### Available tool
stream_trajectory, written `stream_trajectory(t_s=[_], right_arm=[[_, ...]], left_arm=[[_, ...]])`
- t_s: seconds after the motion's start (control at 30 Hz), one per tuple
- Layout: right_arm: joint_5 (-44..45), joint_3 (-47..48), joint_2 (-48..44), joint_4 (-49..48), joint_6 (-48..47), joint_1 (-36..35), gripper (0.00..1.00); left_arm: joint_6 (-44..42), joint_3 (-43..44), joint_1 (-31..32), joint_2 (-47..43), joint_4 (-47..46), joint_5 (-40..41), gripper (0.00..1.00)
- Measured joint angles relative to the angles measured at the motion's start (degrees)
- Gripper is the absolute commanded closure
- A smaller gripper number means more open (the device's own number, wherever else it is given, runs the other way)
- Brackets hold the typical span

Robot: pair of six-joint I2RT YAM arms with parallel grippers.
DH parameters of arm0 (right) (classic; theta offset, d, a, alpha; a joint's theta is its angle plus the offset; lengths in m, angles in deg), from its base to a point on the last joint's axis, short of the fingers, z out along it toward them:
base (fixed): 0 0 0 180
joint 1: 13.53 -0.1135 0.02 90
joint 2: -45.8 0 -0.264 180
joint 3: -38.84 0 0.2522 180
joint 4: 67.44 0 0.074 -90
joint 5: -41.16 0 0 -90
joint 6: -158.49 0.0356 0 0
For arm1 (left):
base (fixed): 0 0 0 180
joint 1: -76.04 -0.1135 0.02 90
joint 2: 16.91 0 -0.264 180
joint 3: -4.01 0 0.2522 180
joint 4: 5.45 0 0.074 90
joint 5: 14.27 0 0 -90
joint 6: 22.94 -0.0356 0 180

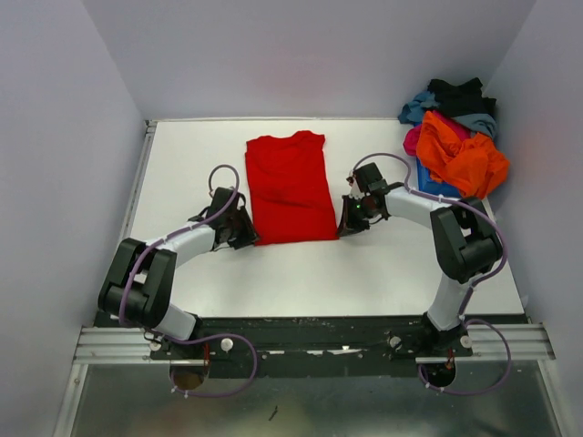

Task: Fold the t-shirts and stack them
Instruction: Fold the long partially folded tshirt into a neat square

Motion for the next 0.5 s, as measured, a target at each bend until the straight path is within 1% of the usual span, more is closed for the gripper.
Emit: stream_trajectory(t_s=[0.1,0.17,0.2,0.37,0.5], right_arm=[[0.0,0.0,0.0,0.0,-0.04,-0.17,0.99],[0.02,0.0,0.0,0.0,-0.17,-0.44,0.99],[0.04,0.0,0.0,0.02,-0.26,-0.59,0.99],[0.48,0.0,-0.68,0.42,-0.39,-0.96,0.99],[0.61,0.0,-3.74,1.77,-0.48,-1.01,0.99]], left_arm=[[-0.17,-0.11,-0.02,0.0,0.59,0.31,0.79],[-0.22,-0.22,0.02,0.17,0.46,0.37,0.94],[-0.2,-0.22,0.07,0.35,0.31,0.37,0.99],[-0.33,-0.2,0.37,0.37,0.33,0.59,1.0],[-1.46,0.52,0.48,-2.95,5.11,1.2,1.0]])
